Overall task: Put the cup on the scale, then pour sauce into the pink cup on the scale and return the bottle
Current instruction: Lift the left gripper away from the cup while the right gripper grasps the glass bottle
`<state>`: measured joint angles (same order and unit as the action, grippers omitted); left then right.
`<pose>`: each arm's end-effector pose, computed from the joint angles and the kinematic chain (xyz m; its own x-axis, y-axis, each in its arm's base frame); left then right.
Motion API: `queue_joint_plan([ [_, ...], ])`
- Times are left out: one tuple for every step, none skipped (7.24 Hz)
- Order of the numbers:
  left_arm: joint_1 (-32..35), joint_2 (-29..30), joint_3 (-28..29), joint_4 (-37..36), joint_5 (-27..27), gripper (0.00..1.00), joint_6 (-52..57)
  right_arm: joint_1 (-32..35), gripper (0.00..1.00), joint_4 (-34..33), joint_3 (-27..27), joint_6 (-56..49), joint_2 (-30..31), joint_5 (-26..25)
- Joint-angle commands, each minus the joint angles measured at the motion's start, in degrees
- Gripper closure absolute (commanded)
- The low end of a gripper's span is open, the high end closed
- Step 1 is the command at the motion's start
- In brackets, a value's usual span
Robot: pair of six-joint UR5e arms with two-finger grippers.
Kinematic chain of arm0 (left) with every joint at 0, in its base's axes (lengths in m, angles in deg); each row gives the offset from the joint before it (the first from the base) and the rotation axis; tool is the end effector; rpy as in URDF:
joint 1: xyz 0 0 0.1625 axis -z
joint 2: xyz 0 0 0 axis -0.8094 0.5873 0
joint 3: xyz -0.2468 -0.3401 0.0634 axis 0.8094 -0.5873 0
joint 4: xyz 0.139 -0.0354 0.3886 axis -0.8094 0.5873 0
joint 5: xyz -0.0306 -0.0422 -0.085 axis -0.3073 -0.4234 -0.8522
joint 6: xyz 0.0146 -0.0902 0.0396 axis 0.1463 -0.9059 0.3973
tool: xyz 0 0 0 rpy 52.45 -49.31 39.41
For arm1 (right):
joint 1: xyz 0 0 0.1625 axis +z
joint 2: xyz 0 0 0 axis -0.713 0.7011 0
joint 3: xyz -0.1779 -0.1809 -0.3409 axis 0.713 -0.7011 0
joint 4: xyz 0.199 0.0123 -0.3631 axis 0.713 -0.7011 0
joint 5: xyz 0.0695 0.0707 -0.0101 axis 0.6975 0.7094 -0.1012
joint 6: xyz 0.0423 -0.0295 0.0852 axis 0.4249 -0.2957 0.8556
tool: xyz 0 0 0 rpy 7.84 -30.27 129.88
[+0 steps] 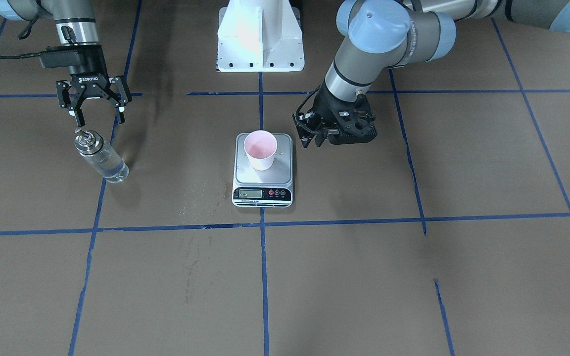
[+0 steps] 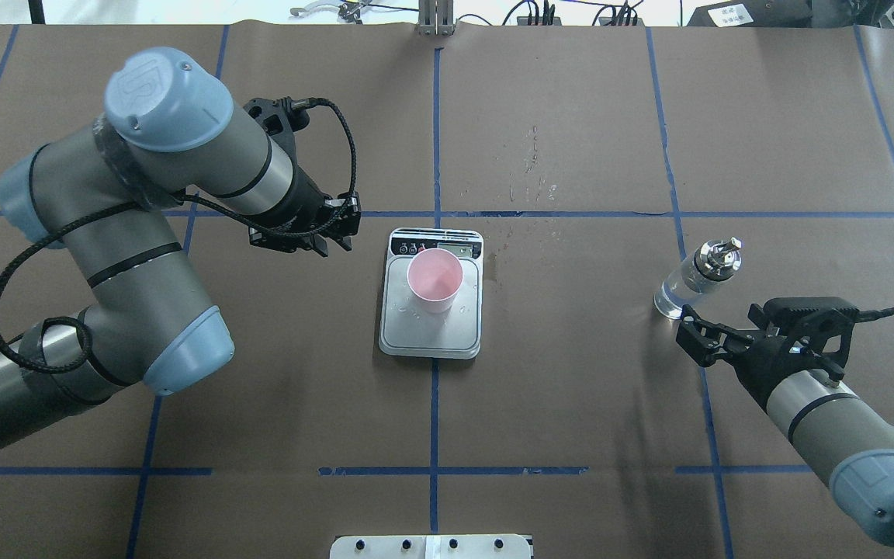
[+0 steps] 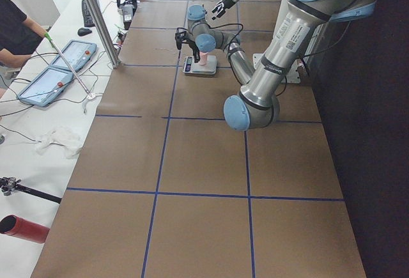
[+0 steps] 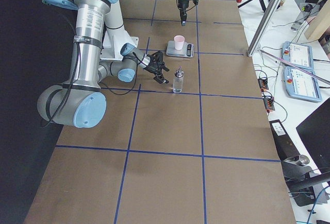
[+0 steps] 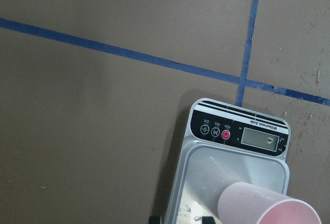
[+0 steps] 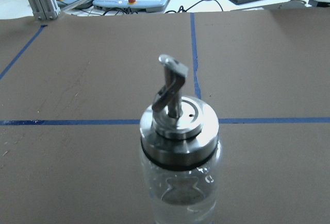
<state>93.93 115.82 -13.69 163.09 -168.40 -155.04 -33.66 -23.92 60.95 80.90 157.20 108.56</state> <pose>0.4328 -0.4726 0.1953 0.4948 -0.1678 -0.8526 0.1568 0.9823 -0.1023 -0.3459 -0.2749 0.4309 0.6926 -0.0026 0.7213 -0.5504 0.6445 0.5307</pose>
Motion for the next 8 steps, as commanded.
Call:
queue_joint_plan([
  [0.71,-0.74,-0.67,-0.11,0.07,0.61,0.66,-0.83,0.00,1.92,-2.05,0.96,-0.33,-5.81],
  [0.71,-0.82,-0.67,-0.19,0.15,0.61,0.66,-2.40,0.00,2.80,-3.97,0.96,-0.42,-9.57],
  [0.71,-1.17,-0.93,-0.37,0.15,0.61,0.66,-3.02,0.00,7.16,-6.77,0.87,-1.12,-12.22],
  [0.97,-1.35,-1.36,-0.37,0.15,0.61,0.66,-3.38,0.00,10.94,-9.41,0.09,-1.21,-14.24],
  [1.06,-2.57,-1.98,-0.37,0.15,0.61,0.66,-3.82,0.00,11.33,-10.22,-0.01,-1.30,-15.40],
  [1.14,-2.84,-2.51,-0.37,0.15,0.61,0.66,-3.91,0.00,11.33,-10.58,-1.14,-2.34,-16.45],
  [1.15,-2.85,-2.69,-0.46,0.15,0.61,0.66,-4.08,0.00,11.25,-12.06,-3.50,-4.70,-18.29],
  [1.23,-2.93,-2.77,-0.46,0.15,0.61,0.66,-4.09,0.00,11.25,-13.38,-3.87,-6.21,-19.00],
])
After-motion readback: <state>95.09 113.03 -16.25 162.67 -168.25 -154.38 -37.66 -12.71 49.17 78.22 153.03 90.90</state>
